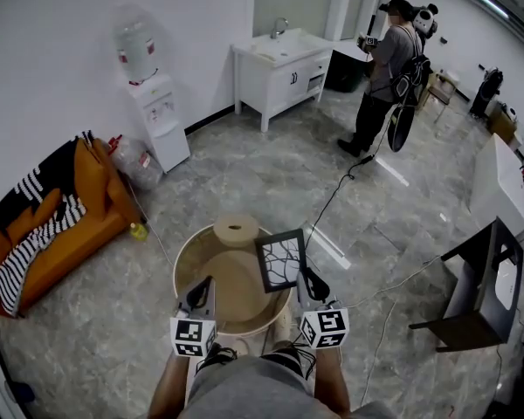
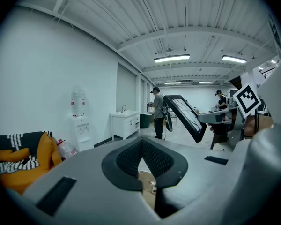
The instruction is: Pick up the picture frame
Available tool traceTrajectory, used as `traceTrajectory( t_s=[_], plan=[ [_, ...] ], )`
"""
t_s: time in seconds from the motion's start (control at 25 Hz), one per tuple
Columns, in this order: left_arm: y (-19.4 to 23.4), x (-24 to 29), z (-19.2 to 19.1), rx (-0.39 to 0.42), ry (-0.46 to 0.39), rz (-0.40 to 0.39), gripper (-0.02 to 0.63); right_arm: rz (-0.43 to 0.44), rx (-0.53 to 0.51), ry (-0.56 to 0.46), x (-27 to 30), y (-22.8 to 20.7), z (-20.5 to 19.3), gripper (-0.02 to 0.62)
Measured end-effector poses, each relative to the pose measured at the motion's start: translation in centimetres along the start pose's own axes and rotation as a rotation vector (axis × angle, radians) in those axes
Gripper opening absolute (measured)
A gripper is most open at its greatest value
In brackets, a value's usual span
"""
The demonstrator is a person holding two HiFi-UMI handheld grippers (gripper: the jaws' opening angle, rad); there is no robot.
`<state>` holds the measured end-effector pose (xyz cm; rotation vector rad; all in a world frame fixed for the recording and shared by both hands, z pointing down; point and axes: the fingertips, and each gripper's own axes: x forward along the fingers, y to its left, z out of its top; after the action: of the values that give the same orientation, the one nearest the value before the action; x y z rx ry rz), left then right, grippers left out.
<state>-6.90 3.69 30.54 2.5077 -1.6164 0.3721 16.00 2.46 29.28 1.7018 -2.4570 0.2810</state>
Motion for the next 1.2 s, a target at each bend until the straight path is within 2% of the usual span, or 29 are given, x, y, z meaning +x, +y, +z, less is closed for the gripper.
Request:
traceTrajectory(
  t_s=[0.4,1.2],
  plan=[
    [0.5,0.8,0.9,0.007,-0.012,0.003,0.017,0.012,-0.011,-0.001,1.1,0.4,0.6,0.064],
    [0.5,1.7,-0.1,0.002,0.000,0.001,0.017,0.012,-0.021,0.004,1.6,-0.1,0.2,0.064]
  ],
)
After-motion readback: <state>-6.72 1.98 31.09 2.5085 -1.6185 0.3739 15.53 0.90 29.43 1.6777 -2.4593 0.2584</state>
